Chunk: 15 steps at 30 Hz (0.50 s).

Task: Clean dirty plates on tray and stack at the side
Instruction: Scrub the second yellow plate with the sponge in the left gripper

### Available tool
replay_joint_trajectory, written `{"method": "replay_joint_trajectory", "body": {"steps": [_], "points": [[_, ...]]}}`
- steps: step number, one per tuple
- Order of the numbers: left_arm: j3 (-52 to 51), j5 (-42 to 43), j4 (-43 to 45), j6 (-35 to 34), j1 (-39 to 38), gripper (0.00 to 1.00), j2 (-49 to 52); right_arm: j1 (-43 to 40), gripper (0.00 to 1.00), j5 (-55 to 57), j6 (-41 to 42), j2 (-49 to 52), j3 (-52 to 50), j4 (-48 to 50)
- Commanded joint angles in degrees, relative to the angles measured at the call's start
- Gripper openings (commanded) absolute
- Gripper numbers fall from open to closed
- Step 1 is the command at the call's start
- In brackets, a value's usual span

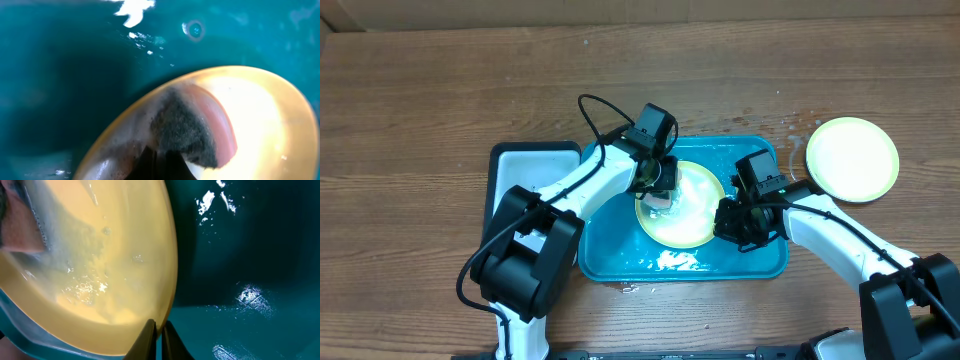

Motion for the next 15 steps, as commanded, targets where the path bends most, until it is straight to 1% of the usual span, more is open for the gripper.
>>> {"method": "replay_joint_trajectory", "body": {"steps": [1, 7, 12, 15], "points": [[2.5, 5.9, -2.8, -0.8, 0.4, 0.04, 1.1, 0.3, 0.04, 0.3, -1.2, -0.3, 0.0, -0.6], [10.1, -4.2, -18.1, -1.3, 1.7, 0.04, -0.6, 0.3, 0.04, 0.3, -1.3, -0.3, 0.0, -0.4], [15.0, -12.2, -25.4, -0.4, 2.2, 0.04, -5.5, 0.3, 0.04, 0.3, -1.3, -0.3, 0.0, 0.6], [16.5, -18.1, -31.4, -0.7, 2.3, 0.04, -9.3, 0.3, 0.04, 0.3, -1.3, -0.3, 0.0, 1.0]]}}
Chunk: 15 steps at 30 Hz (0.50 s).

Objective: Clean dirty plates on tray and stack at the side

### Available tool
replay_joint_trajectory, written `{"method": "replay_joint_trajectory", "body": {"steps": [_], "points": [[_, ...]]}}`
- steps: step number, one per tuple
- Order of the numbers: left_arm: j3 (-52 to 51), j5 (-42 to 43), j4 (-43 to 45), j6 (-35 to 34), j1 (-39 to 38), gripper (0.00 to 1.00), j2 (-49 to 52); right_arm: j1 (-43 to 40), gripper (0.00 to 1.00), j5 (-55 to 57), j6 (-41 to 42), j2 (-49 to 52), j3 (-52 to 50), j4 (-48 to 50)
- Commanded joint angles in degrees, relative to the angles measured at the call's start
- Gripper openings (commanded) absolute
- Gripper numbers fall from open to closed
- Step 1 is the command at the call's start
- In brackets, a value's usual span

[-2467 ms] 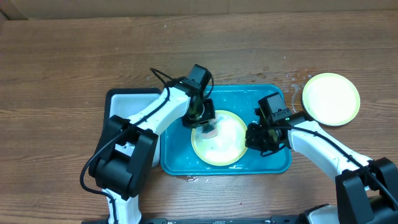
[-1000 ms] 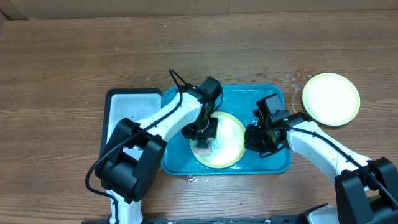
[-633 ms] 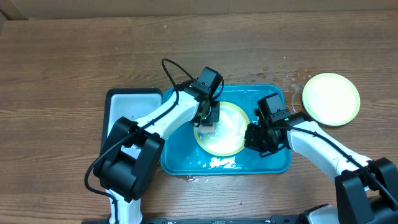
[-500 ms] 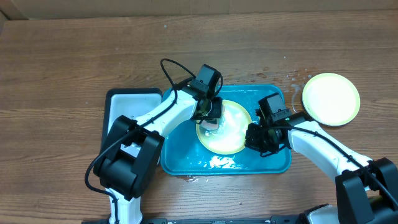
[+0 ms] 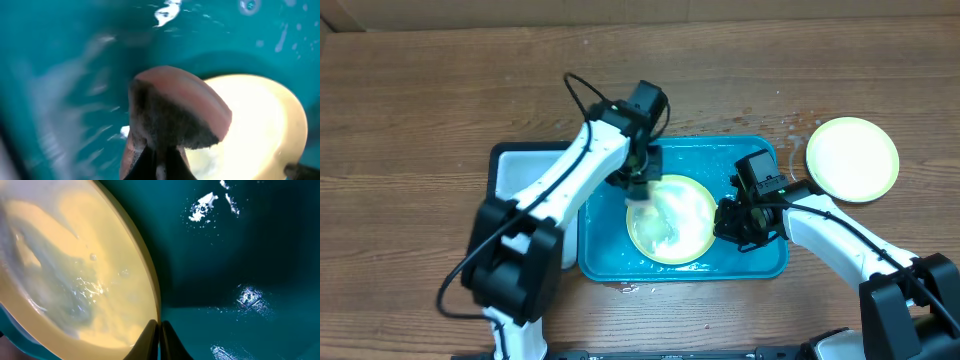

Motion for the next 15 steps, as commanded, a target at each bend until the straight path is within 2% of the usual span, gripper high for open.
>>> {"method": "replay_joint_trajectory", "body": {"steps": [1, 4, 8, 15], "points": [[3.3, -12.5, -6.9, -1.6, 0.7, 0.04, -7.8, 0.3, 0.04, 0.3, -1.0, -0.3, 0.0, 0.7], [3.3, -18.8, -16.2, -4.2, 2.0, 0.04, -9.8, 0.3, 0.04, 0.4, -1.5, -0.3, 0.0, 1.4], [2.5, -20.5, -24.9, -4.1, 5.1, 0.04, -9.8, 0.3, 0.04, 3.9, -1.9, -0.3, 0.0, 2.8], [-0.5, -20.9, -24.6, -3.6, 10.5, 0.04, -9.8, 0.3, 0.04, 4.7, -2.1, 0.3, 0.0, 6.0]]}}
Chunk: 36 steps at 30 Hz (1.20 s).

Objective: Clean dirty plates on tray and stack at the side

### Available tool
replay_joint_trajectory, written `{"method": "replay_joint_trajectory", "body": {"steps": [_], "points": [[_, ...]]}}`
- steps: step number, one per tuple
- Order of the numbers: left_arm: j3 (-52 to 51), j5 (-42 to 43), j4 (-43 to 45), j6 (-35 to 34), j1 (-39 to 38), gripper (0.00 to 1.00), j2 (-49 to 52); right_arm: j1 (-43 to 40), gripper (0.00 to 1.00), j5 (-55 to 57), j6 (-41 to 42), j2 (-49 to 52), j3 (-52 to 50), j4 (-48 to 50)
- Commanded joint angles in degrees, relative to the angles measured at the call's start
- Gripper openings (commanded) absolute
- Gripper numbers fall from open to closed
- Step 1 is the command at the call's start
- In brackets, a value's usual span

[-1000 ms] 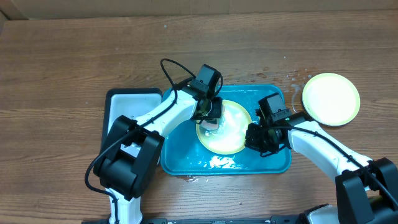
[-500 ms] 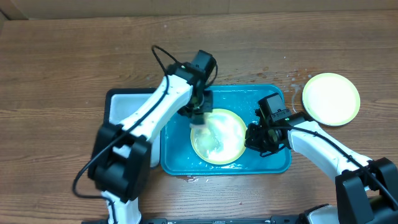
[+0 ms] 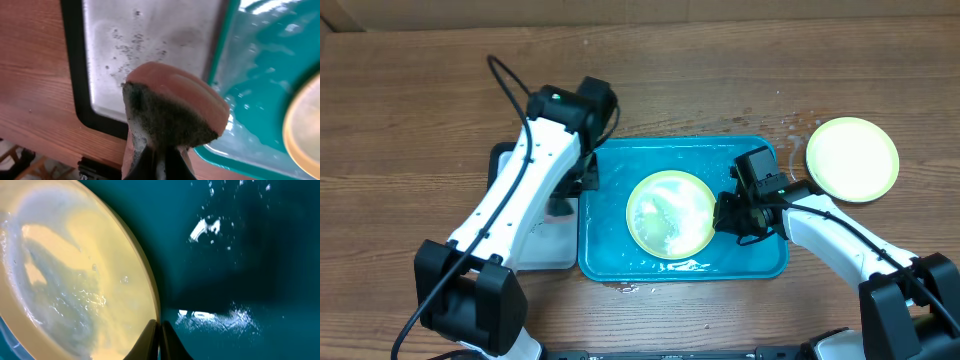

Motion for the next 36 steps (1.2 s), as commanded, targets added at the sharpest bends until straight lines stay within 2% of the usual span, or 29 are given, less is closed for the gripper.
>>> {"method": "replay_joint_trajectory", "body": {"steps": [1, 4, 8, 10, 12, 14, 16, 22, 25, 32, 36], "points": [[-1.7, -2.3, 0.5, -0.4, 3.1, 0.04, 0.2, 0.2, 0.04, 0.9, -0.6, 0.5, 0.0, 1.2], [-2.7, -2.3, 0.4, 0.2, 5.5, 0.04, 0.2, 0.2, 0.17, 0.9, -0.7, 1.4, 0.0, 1.4], [-3.2, -1.3, 0.5, 1.0, 7.7, 0.04, 0.2, 0.3, 0.22, 0.4, -0.7, 3.9, 0.0, 2.5], [-3.2, -1.2, 0.7, 1.4, 8.3, 0.04, 0.2, 0.3, 0.21, -0.8, -0.7, 5.5, 0.0, 3.7], [-3.2, -1.2, 0.9, 1.7, 8.5, 0.04, 0.2, 0.3, 0.14, -2.0, -0.6, 7.0, 0.0, 4.7], [-3.2, -1.2, 0.9, 1.7, 8.5, 0.04, 0.2, 0.2, 0.12, -3.0, -0.7, 7.9, 0.0, 5.4], [-3.2, -1.2, 1.2, 1.7, 8.5, 0.04, 0.2, 0.2, 0.04, -3.1, -0.6, 7.9, 0.0, 5.5], [-3.2, -0.2, 2.4, 3.6, 8.5, 0.04, 0.2, 0.2, 0.04, -3.0, -0.7, 6.9, 0.4, 4.4], [-3.2, 2.1, 3.7, 6.9, 8.5, 0.04, 0.2, 0.2, 0.04, -3.0, -1.4, 3.5, 2.4, 1.5], [-3.2, 5.6, 7.2, 8.7, 8.5, 0.04, 0.2, 0.2, 0.04, -3.0, -3.0, -4.9, 8.1, -3.8], [-3.2, 5.5, 7.9, 8.8, 8.5, 0.04, 0.2, 0.2, 0.04, -3.4, 0.6, -8.7, 9.9, -4.5]]}}
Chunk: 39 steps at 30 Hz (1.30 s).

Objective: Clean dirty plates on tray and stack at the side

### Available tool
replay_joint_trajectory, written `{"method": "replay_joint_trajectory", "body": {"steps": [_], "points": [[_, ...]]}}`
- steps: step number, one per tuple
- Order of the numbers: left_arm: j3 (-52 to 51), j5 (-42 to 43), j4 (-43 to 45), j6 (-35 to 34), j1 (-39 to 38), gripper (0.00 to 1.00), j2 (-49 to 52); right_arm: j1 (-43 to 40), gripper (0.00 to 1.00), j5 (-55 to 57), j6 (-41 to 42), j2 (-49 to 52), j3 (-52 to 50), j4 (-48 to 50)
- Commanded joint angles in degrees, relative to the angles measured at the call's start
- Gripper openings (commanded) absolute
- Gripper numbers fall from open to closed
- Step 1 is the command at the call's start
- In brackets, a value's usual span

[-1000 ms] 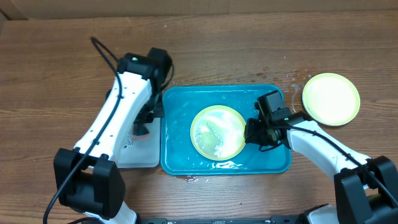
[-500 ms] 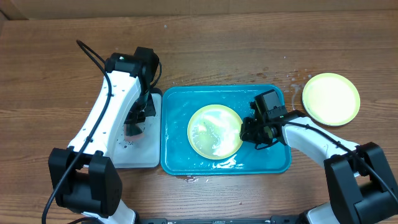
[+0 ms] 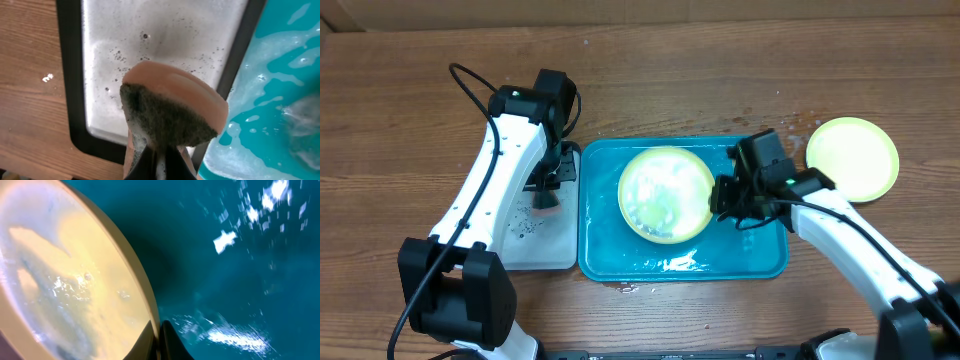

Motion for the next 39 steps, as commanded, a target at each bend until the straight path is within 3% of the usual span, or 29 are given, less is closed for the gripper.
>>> {"method": "replay_joint_trajectory", "body": {"steps": [1, 8, 11, 15, 21, 27, 33, 39], "points": [[-0.3, 1.4, 0.6, 1.5, 0.1, 0.04, 0.2, 0.2, 0.04, -0.9, 3.4, -4.4, 2.8, -0.4], [-0.3, 1.3, 1.0, 2.6, 0.1, 0.04, 0.2, 0.2, 0.04, -2.2, 23.0, -7.0, 2.9, -10.7], [-0.3, 1.3, 1.0, 3.0, 0.1, 0.04, 0.2, 0.2, 0.04, -2.2, 24.4, -7.0, 2.9, -17.0], [-0.3, 1.3, 1.0, 3.0, 0.1, 0.04, 0.2, 0.3, 0.04, -4.8, 19.5, -7.0, 2.8, -22.1], [-0.3, 1.4, 1.0, 3.0, 0.1, 0.04, 0.2, 0.3, 0.04, -16.9, 6.3, -7.0, 2.8, -20.4], [-0.3, 1.4, 1.0, 3.3, 0.1, 0.04, 0.2, 0.3, 0.04, -17.0, 5.9, -7.0, 2.8, -12.4], [-0.3, 1.3, 1.6, 3.3, 1.0, 0.04, 0.2, 0.3, 0.04, -1.7, 4.5, -7.0, 2.8, -3.1], [-1.4, 1.4, 3.4, 3.3, 3.9, 0.04, 0.2, 0.3, 0.04, 17.1, -3.3, -7.0, 2.8, 0.4]]}}
